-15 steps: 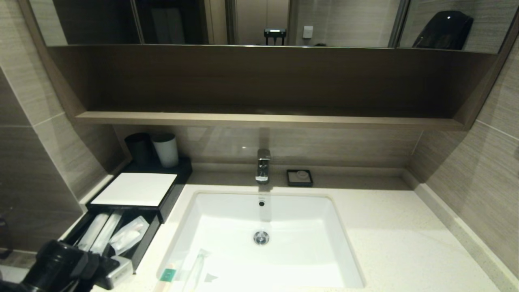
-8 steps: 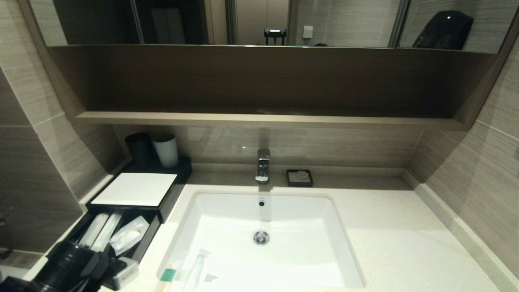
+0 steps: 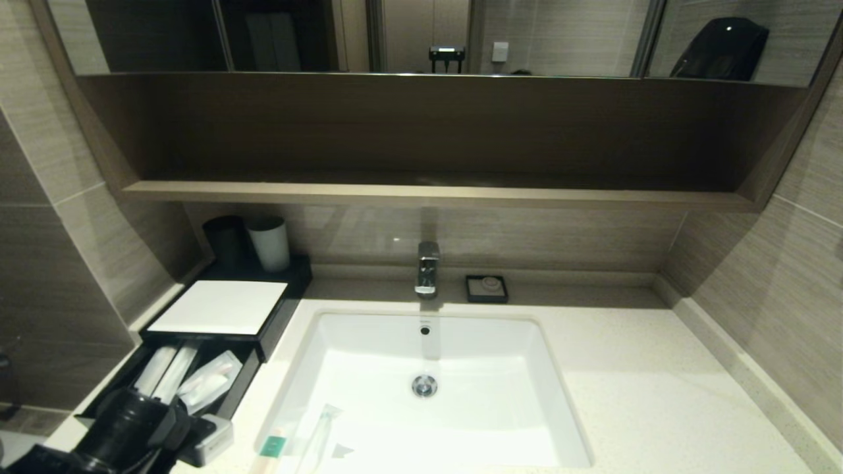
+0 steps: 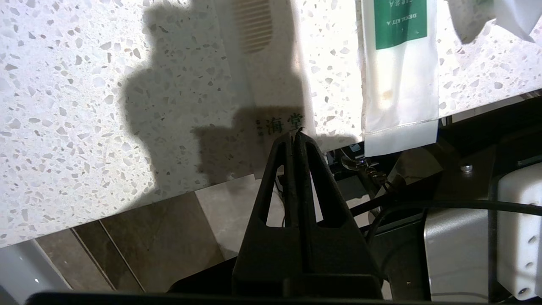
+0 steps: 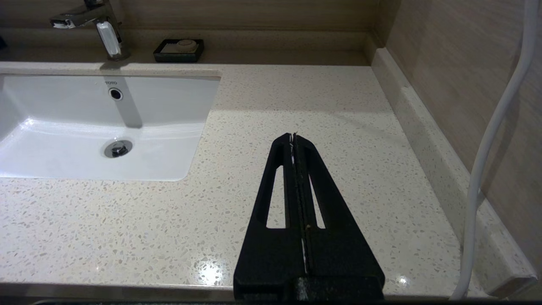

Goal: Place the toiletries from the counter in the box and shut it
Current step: Pick up the bathroom toiletry

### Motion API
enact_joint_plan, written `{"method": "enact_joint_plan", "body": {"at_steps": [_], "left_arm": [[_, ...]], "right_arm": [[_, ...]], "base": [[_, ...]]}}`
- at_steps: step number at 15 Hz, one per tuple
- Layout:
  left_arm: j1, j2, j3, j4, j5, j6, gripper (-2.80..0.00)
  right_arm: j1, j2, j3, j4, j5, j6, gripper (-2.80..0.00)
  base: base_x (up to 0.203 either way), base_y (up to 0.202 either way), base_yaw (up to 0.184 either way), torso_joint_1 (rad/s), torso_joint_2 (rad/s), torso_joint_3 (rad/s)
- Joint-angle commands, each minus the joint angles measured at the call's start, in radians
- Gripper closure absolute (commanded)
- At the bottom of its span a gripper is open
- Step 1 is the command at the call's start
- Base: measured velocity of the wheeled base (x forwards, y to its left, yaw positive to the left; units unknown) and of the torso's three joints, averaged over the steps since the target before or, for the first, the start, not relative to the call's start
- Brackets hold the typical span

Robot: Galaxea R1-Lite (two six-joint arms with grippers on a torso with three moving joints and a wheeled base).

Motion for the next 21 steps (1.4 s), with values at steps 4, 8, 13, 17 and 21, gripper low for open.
{"method": "enact_joint_plan", "body": {"at_steps": [4, 8, 13, 17, 21], "left_arm": [[-0.049, 0.013, 0.006, -0.002, 0.032, 0.000, 0.00], [-0.083, 0.013, 0.005, -0.006, 0.070, -0.001, -2.80], [-0.085, 0.016, 0.001, -0.016, 0.076, 0.002, -2.80], [-0.085, 0.025, 0.001, -0.016, 0.082, 0.004, -2.80], [-0.090, 0.059, 0.004, -0.034, 0.108, 0.002, -2.80]], "right_arm": [[0.000, 0.000, 0.001, 0.000, 0.000, -0.001, 0.00], [0.002, 0.000, 0.001, -0.001, 0.000, 0.000, 0.00], [0.001, 0.000, 0.001, 0.000, 0.000, 0.000, 0.00], [0.000, 0.000, 0.001, 0.000, 0.000, -0.001, 0.00], [0.000, 0.000, -0.001, 0.000, 0.000, 0.000, 0.00]], "base": [[0.000, 0.000, 0.000, 0.000, 0.00, 0.000], [0.000, 0.000, 0.000, 0.000, 0.00, 0.000], [0.000, 0.000, 0.000, 0.000, 0.00, 0.000], [0.000, 0.000, 0.000, 0.000, 0.00, 0.000], [0.000, 0.000, 0.000, 0.000, 0.00, 0.000]]}}
